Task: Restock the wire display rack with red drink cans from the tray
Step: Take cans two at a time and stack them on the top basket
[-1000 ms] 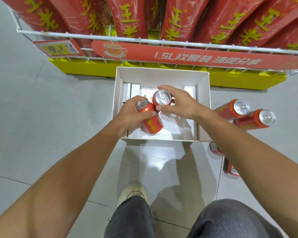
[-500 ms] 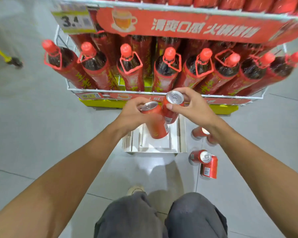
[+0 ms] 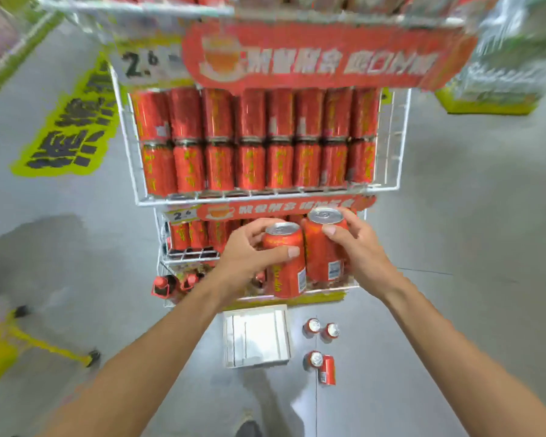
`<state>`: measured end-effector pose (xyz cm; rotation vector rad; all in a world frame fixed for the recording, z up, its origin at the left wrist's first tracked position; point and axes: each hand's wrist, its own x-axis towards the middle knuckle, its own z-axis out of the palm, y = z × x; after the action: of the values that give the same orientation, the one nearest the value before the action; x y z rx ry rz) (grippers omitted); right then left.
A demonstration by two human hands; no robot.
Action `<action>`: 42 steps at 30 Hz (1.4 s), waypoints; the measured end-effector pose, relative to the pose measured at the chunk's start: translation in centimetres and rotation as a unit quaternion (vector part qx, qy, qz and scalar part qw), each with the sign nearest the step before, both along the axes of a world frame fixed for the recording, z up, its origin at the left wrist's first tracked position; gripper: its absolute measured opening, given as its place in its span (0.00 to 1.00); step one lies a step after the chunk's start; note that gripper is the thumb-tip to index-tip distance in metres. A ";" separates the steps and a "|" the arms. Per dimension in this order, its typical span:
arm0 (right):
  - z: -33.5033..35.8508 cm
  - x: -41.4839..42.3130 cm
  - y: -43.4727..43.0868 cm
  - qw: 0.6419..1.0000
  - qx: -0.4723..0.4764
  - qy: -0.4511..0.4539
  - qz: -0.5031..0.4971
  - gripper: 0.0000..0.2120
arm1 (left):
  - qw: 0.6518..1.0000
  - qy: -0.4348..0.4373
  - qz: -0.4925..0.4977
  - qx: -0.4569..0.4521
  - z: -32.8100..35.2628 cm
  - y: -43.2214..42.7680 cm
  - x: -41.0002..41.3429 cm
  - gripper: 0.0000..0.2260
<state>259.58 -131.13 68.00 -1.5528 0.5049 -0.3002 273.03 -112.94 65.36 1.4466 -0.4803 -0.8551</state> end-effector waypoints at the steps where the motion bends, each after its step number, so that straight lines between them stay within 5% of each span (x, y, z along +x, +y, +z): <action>1: 3.1 0.1 -0.4 1.000 0.000 -0.011 -0.005 0.13 | 1.000 -0.008 0.005 -0.010 3.2 -0.6 0.0 0.25; 4: 11.4 0.9 -1.7 0.998 -0.005 -0.059 -0.029 0.16 | 0.998 -0.037 0.012 -0.042 12.0 -2.3 0.2 0.28; 7: 17.9 1.8 -2.6 0.992 -0.026 -0.108 -0.064 0.27 | 0.995 -0.063 0.011 -0.076 18.7 -4.1 1.1 0.19; 13: 24.2 3.0 -4.5 0.984 -0.068 -0.135 -0.094 0.35 | 0.987 -0.115 0.022 -0.113 26.5 -7.5 1.7 0.18; 22: 31.9 6.6 -9.3 0.965 -0.143 -0.201 -0.089 0.15 | 0.976 -0.190 0.077 -0.077 34.9 -10.5 3.8 0.17; 28: 38.1 14.1 -13.3 0.956 -0.196 -0.196 -0.096 0.34 | 0.965 -0.199 0.150 -0.075 41.9 -13.2 9.5 0.24; 36: 40.2 21.3 -15.1 0.910 -0.359 -0.120 -0.170 0.26 | 0.955 -0.167 0.247 -0.014 43.2 -16.8 18.0 0.47; 40: 39.7 21.5 -14.7 0.898 -0.387 -0.113 -0.175 0.27 | 0.951 -0.190 0.241 0.029 42.2 -17.1 18.6 0.37; 42: 39.4 21.2 -14.7 0.894 -0.398 -0.110 -0.171 0.28 | 0.949 -0.196 0.244 0.035 41.9 -17.1 18.6 0.40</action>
<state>280.83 -145.83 107.36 -2.1788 0.4998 -1.0455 291.62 -130.06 107.22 1.7130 -0.3612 -0.1888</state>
